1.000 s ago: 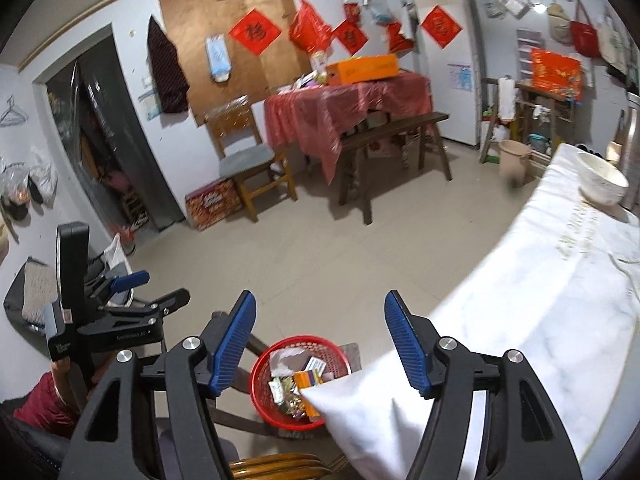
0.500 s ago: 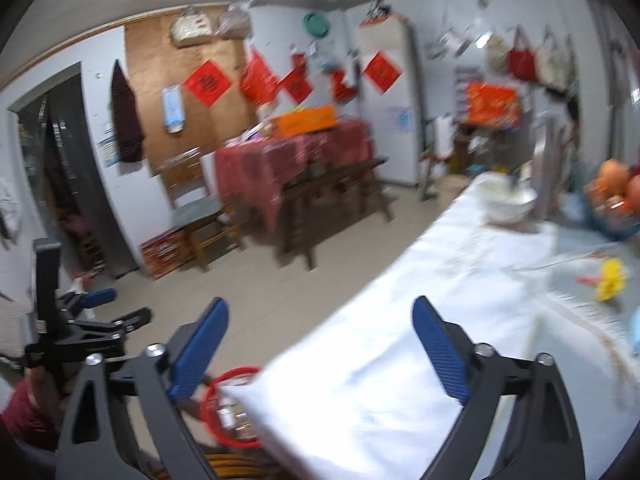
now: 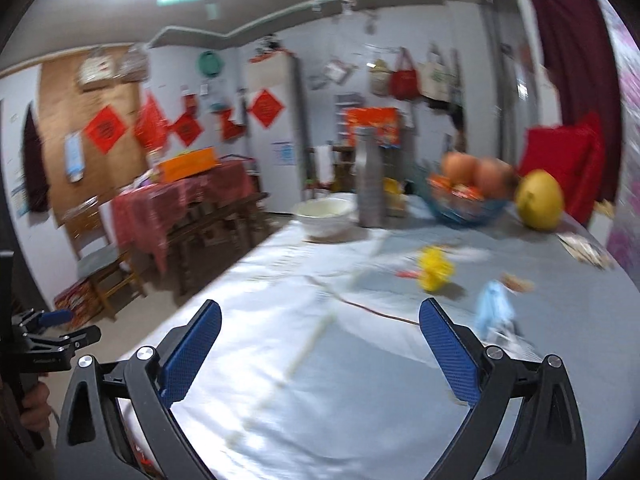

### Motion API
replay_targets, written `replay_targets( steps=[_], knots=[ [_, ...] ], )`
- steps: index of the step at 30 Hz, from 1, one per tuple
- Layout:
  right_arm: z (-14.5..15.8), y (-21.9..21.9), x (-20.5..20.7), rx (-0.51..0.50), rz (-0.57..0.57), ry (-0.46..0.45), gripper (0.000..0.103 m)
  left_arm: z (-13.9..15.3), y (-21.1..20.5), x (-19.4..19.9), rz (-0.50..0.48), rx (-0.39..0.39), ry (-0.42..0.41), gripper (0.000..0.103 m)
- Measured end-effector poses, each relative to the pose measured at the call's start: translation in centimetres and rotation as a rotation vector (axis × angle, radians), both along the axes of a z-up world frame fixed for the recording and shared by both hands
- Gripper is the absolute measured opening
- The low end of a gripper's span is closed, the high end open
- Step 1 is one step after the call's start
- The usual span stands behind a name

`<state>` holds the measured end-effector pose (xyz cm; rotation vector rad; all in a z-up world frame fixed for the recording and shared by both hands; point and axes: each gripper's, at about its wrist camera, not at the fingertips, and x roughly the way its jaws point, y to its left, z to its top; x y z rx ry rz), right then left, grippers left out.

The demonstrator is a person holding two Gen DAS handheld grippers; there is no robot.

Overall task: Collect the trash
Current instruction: 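Move both grippers back over the table toward the flower and mask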

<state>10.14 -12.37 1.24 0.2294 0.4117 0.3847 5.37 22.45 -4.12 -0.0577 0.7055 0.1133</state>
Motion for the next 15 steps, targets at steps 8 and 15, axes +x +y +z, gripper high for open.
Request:
replay_targets(
  steps=[8,15],
  knots=[
    [-2.8,-5.7,2.6,0.053,-0.124,0.079,0.097,0.4,-6.3,6.4,-0.113,0.004,0.03,0.096],
    [-4.3,-9.4,5.2,0.022,-0.209,0.125,0.097,0.4,-11.9,12.0,-0.208,0.016,0.061,0.096]
  ],
)
